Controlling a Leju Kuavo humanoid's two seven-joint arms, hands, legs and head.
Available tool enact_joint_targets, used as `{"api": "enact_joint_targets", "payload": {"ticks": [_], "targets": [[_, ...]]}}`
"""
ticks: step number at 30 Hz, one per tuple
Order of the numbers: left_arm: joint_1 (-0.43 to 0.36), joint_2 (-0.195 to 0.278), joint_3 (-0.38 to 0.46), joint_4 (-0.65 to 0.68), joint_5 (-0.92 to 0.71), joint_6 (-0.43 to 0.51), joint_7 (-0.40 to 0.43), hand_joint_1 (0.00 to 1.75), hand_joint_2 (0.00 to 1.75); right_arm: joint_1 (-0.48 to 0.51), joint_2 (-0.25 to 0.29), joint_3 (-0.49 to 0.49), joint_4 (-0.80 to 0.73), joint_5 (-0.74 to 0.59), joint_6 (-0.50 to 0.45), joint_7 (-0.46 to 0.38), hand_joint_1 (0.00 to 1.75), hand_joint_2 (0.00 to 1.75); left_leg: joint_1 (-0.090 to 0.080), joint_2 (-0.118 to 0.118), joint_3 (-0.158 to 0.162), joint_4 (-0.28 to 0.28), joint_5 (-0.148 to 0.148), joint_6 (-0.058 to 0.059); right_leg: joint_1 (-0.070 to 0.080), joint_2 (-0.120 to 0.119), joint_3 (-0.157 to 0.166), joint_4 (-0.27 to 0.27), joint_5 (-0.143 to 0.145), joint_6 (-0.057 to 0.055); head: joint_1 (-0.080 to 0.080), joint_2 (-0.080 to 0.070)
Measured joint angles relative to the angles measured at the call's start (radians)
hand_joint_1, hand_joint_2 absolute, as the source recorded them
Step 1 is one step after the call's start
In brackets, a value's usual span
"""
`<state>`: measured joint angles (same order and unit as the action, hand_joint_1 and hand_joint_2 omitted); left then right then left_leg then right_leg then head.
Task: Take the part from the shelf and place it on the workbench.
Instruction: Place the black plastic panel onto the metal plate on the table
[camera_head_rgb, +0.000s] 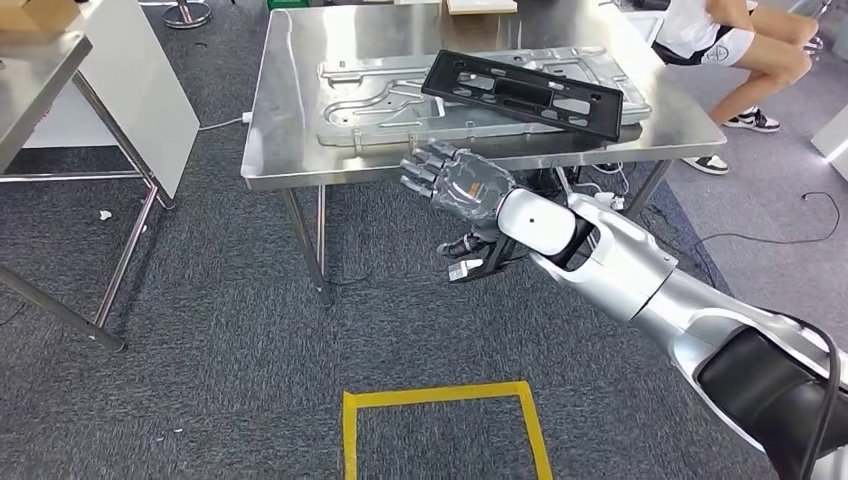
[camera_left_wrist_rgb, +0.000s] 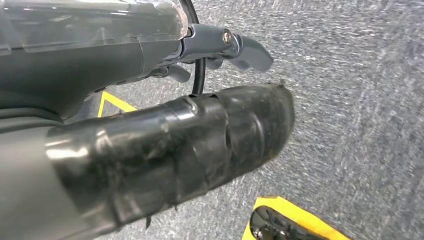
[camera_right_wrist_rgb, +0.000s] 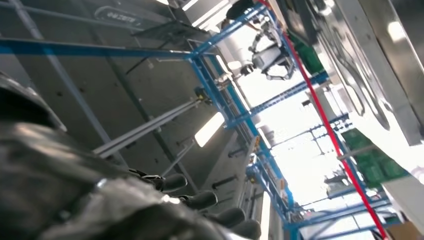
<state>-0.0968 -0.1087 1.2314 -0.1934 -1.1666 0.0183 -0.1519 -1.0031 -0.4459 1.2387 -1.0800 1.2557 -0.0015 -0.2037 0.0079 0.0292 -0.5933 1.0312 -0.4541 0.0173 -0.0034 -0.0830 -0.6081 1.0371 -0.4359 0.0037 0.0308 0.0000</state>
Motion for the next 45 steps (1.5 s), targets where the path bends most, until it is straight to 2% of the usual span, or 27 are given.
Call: {"api": "enact_joint_targets", "payload": {"ticks": [1,3,6,7,8,9,12,14,16,17,19,21,22,23,24,25,27,29,32,34,37,38,39,40,41,43,45], "targets": [[0.001,0.0,0.0,0.0,0.0,0.001,0.0,0.0,0.0,-0.001,0.001,0.0,0.0,0.0,0.0,0.0,0.0,0.0,0.001,-0.006,0.0,-0.004,0.005,0.007,-0.001,0.001,0.0,0.0,-0.001,0.006,0.0,0.0],[-0.001,0.0,0.0,0.0,0.002,0.007,0.0,0.0,0.0,-0.003,0.002,0.0,-0.001,0.0,0.0,0.0,0.0,0.0,0.005,-0.018,0.0,-0.013,0.015,0.021,-0.007,0.028,-0.013,0.034,-0.032,0.017,0.0,0.0],[-0.002,-0.002,0.0,0.0,0.004,0.021,0.001,0.0,0.0,-0.002,0.0,0.0,0.001,0.0,0.002,0.0,0.0,0.0,0.005,-0.04,-0.005,-0.016,0.023,0.031,-0.01,0.072,-0.089,0.208,-0.127,0.027,0.0,0.0],[-0.002,-0.004,0.0,0.0,0.005,0.024,0.001,0.0,0.0,0.001,-0.002,0.0,0.002,0.0,0.003,0.0,0.0,0.0,0.003,-0.049,-0.007,-0.015,0.023,0.031,-0.01,0.076,-0.111,0.256,-0.142,0.027,0.0,0.0],[-0.002,-0.005,0.0,0.0,0.005,0.027,0.001,0.0,0.0,0.003,-0.002,0.0,0.003,0.0,0.003,0.0,0.0,0.0,0.002,-0.059,-0.008,-0.014,0.024,0.032,-0.01,0.077,-0.118,0.273,-0.139,0.026,0.0,0.0],[-0.002,-0.005,0.0,0.0,0.005,0.029,0.001,0.0,0.0,0.004,-0.002,0.0,0.004,0.0,0.004,0.0,0.0,0.0,0.001,-0.069,-0.009,-0.012,0.024,0.032,-0.009,0.079,-0.108,0.252,-0.117,0.022,0.0,0.0],[-0.003,-0.009,0.0,0.0,0.005,0.031,0.002,0.0,0.0,-0.002,-0.004,0.0,0.005,0.0,0.003,0.0,0.0,0.0,-0.003,-0.096,-0.009,-0.011,0.026,0.028,-0.005,0.117,-0.014,0.062,-0.024,-0.004,0.0,0.0],[-0.004,-0.014,0.0,0.0,0.004,0.031,0.003,0.0,0.0,-0.008,-0.008,0.0,0.005,0.0,0.003,0.0,0.0,0.0,0.002,-0.112,-0.016,-0.011,0.031,0.018,-0.001,0.137,0.015,-0.002,-0.01,-0.02,0.0,0.0],[-0.002,-0.016,0.0,0.0,0.004,0.032,0.005,0.0,0.0,-0.012,-0.012,0.0,0.003,0.0,0.003,0.0,0.0,0.0,0.006,-0.127,-0.02,-0.018,0.037,0.004,0.003,0.125,0.019,-0.015,-0.007,-0.026,0.001,0.0],[-0.001,-0.017,0.0,0.0,0.003,0.033,0.007,0.0,0.0,-0.014,-0.013,-0.001,0.0,0.0,0.003,0.0,0.0,0.0,0.005,-0.123,-0.02,-0.018,0.036,-0.001,0.0,0.116,0.025,-0.027,-0.002,-0.027,0.001,0.0],[0.0,-0.019,0.0,0.0,0.002,0.034,0.01,0.0,0.0,-0.018,-0.014,-0.002,-0.006,0.0,0.003,0.0,0.0,0.0,0.001,-0.086,-0.038,0.022,0.007,-0.008,-0.007,0.096,0.041,-0.056,0.01,-0.031,0.0,0.0],[-0.003,-0.02,0.0,0.0,0.001,0.034,0.011,0.0,0.0,-0.018,-0.014,-0.002,-0.01,0.0,0.003,0.0,0.0,0.0,0.004,-0.047,-0.09,0.135,-0.052,-0.016,-0.009,0.076,0.047,-0.066,0.014,-0.033,0.0,0.0],[-0.004,-0.02,0.0,0.0,0.0,0.034,0.011,0.0,0.0,-0.017,-0.015,-0.002,-0.01,0.0,0.003,0.0,0.0,0.0,0.008,-0.041,-0.12,0.195,-0.076,-0.021,-0.009,0.065,0.046,-0.063,0.013,-0.032,0.0,0.0],[-0.003,-0.019,0.0,0.0,-0.001,0.034,0.011,0.0,0.0,-0.015,-0.016,-0.002,-0.01,0.0,0.003,0.0,0.0,0.0,0.011,-0.038,-0.139,0.232,-0.084,-0.026,-0.009,0.056,0.044,-0.06,0.011,-0.031,0.0,0.0],[-0.002,-0.019,0.0,0.0,-0.002,0.034,0.011,0.0,0.0,-0.013,-0.017,-0.002,-0.01,0.001,0.003,0.0,0.0,0.0,0.015,-0.035,-0.14,0.235,-0.075,-0.031,-0.01,0.047,0.042,-0.055,0.008,-0.029,0.0,0.0],[-0.001,-0.019,0.0,0.0,-0.003,0.034,0.011,0.0,0.0,-0.012,-0.018,-0.002,-0.011,0.001,0.003,0.0,0.0,0.0,0.018,-0.031,-0.122,0.201,-0.05,-0.035,-0.012,0.04,0.04,-0.049,0.005,-0.025,0.0,0.0],[0.0,-0.018,0.0,0.0,-0.006,0.034,0.011,0.0,0.0,-0.012,-0.021,-0.002,-0.012,0.0,0.004,0.0,0.0,0.0,0.02,-0.009,-0.055,0.078,0.003,-0.037,-0.015,0.026,0.035,-0.03,-0.007,-0.012,0.0,0.0],[-0.001,-0.019,0.0,0.0,-0.007,0.034,0.011,0.0,0.0,-0.014,-0.028,-0.002,-0.015,-0.001,0.007,0.0,0.0,0.0,0.015,0.003,-0.02,0.007,0.02,-0.027,-0.013,0.013,0.03,-0.013,-0.018,0.003,0.001,0.0],[0.0,-0.019,0.0,0.0,-0.009,0.035,0.011,0.0,0.0,-0.014,-0.034,-0.002,-0.024,-0.002,0.01,0.0,0.0,0.0,0.012,-0.016,-0.024,0.003,0.021,-0.002,-0.012,0.002,0.031,-0.011,-0.021,0.021,0.002,0.0],[0.0,-0.019,0.0,0.0,-0.009,0.035,0.011,0.0,0.0,-0.015,-0.038,-0.002,-0.027,-0.002,0.01,0.0,0.0,0.0,0.015,-0.029,-0.025,-0.001,0.027,0.009,-0.017,0.024,0.022,0.018,-0.048,0.029,0.002,0.0],[-0.001,-0.019,0.0,0.0,-0.009,0.034,0.011,0.0,0.0,-0.013,-0.048,-0.002,-0.028,-0.002,0.011,0.0,0.0,0.0,0.013,-0.049,-0.029,-0.003,0.033,0.019,-0.018,0.071,-0.058,0.194,-0.147,0.034,0.003,0.0],[-0.001,-0.019,0.0,0.0,-0.01,0.034,0.01,0.0,0.0,-0.01,-0.05,-0.002,-0.028,-0.002,0.011,0.0,0.0,0.0,0.01,-0.057,-0.031,-0.003,0.033,0.02,-0.018,0.075,-0.086,0.252,-0.167,0.033,0.003,0.0],[-0.001,-0.019,0.0,0.0,-0.01,0.034,0.009,0.0,0.0,-0.007,-0.051,-0.002,-0.028,-0.002,0.012,0.0,0.0,0.0,0.007,-0.066,-0.032,-0.002,0.034,0.021,-0.017,0.077,-0.101,0.279,-0.168,0.029,0.002,0.0],[-0.001,-0.019,0.0,0.0,-0.01,0.034,0.006,0.0,0.0,-0.006,-0.051,-0.002,-0.029,-0.002,0.013,0.0,0.0,0.0,0.004,-0.075,-0.032,-0.002,0.035,0.022,-0.014,0.079,-0.097,0.266,-0.148,0.024,0.002,0.0],[-0.001,-0.019,0.0,0.0,-0.01,0.033,0.004,0.0,0.0,-0.006,-0.052,-0.002,-0.029,-0.002,0.013,0.0,0.0,0.0,0.001,-0.085,-0.03,-0.002,0.035,0.022,-0.012,0.084,-0.074,0.215,-0.112,0.015,0.002,0.0],[-0.001,-0.024,0.0,0.0,-0.009,0.03,0.0,0.0,0.0,-0.01,-0.054,-0.002,-0.029,-0.002,0.014,0.0,0.0,0.0,-0.001,-0.103,-0.029,-0.002,0.037,0.021,-0.005,0.121,-0.007,0.075,-0.045,-0.012,0.001,0.0],[-0.003,-0.029,0.0,0.0,-0.009,0.028,-0.004,0.0,0.0,-0.015,-0.058,-0.002,-0.029,-0.002,0.016,-0.002,0.0,0.0,0.006,-0.119,-0.036,-0.003,0.042,0.013,0.003,0.151,0.024,0.001,-0.022,-0.033,0.0,0.0]]}}
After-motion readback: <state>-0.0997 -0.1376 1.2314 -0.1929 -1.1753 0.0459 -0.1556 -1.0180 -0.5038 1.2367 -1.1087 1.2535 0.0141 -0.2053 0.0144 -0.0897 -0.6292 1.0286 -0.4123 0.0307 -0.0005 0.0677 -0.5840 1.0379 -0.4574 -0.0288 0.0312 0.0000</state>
